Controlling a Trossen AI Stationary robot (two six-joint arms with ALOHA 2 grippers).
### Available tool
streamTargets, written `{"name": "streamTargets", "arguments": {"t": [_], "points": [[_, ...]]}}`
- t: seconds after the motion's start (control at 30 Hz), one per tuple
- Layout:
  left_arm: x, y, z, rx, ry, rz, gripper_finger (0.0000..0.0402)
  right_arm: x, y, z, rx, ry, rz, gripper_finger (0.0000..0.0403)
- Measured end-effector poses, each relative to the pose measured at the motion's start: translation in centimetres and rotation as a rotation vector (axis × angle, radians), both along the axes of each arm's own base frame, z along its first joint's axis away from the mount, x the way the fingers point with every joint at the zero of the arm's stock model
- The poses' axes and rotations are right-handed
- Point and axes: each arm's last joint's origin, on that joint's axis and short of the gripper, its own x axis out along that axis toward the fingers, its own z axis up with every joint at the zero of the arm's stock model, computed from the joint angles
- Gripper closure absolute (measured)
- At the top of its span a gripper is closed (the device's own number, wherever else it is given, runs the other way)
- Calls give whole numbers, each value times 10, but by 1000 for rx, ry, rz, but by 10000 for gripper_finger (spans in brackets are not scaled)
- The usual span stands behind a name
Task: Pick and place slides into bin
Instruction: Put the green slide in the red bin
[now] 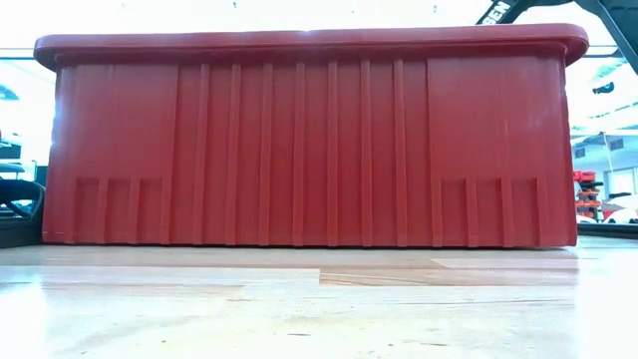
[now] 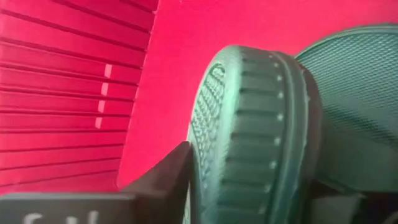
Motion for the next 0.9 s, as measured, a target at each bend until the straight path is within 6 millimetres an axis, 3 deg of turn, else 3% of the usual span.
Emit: {"name": "streamTargets", "arguments": {"t": [0.2,0.5,0.9], "points": [[2,-1,0,-1,2,4,237,-5,1,15,-93,6,4,189],[4,-1,-1,0,8,4,237,-23,6,39,-222,118,-43,129],[6,-2,-2,0,11,5,237,-40,19,81,-368,117,-68,128]]}}
